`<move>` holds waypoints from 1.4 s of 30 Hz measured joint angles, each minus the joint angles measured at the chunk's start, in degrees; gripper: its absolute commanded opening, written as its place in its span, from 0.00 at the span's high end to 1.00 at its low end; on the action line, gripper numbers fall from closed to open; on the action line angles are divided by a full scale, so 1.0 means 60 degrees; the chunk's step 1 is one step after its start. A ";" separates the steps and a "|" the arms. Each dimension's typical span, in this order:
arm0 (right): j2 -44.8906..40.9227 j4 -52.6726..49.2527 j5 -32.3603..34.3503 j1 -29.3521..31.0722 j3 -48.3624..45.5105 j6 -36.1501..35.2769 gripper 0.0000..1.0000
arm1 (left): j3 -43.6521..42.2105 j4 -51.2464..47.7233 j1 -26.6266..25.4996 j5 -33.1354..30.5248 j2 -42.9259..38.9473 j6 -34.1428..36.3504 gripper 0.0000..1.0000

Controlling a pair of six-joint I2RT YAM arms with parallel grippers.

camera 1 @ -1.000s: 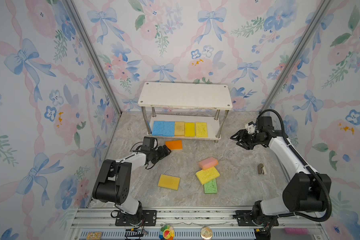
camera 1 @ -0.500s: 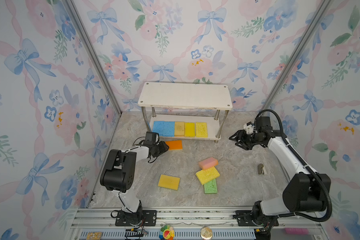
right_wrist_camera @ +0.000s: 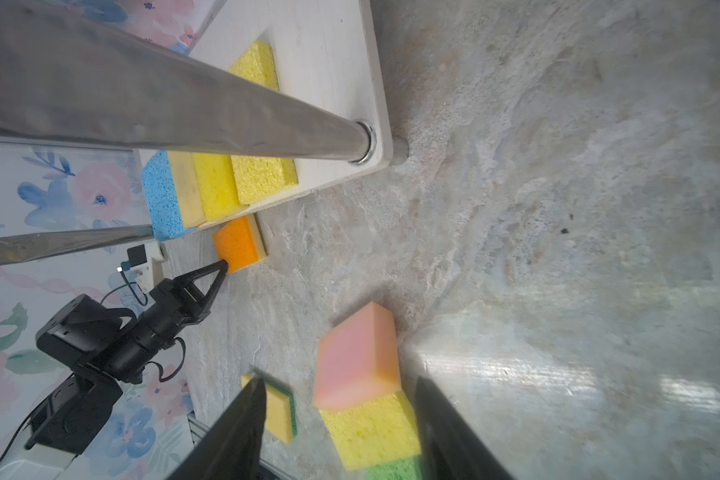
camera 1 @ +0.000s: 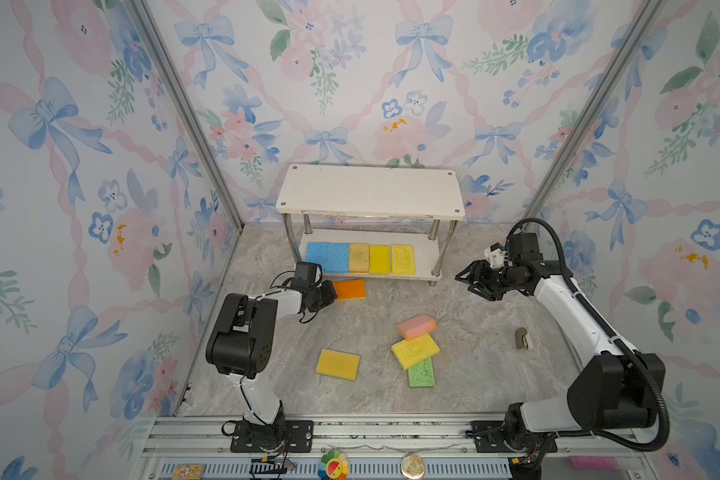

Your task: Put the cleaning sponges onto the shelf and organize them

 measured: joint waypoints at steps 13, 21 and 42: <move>-0.1836 -0.1971 0.0743 0.2222 0.0390 -0.1410 0.38 | -0.2284 -0.1045 0.0000 0.1100 -0.3894 0.0532 1.00; -0.0754 -0.2368 -0.0867 0.4677 0.2492 -0.2189 0.39 | -0.2339 -0.1348 -0.0146 0.3067 -0.5716 0.1115 1.00; 0.2109 -0.4233 -0.0328 0.5686 0.4717 -0.4954 0.40 | -0.1355 -0.2022 -0.0940 0.5013 -0.6342 0.1996 1.00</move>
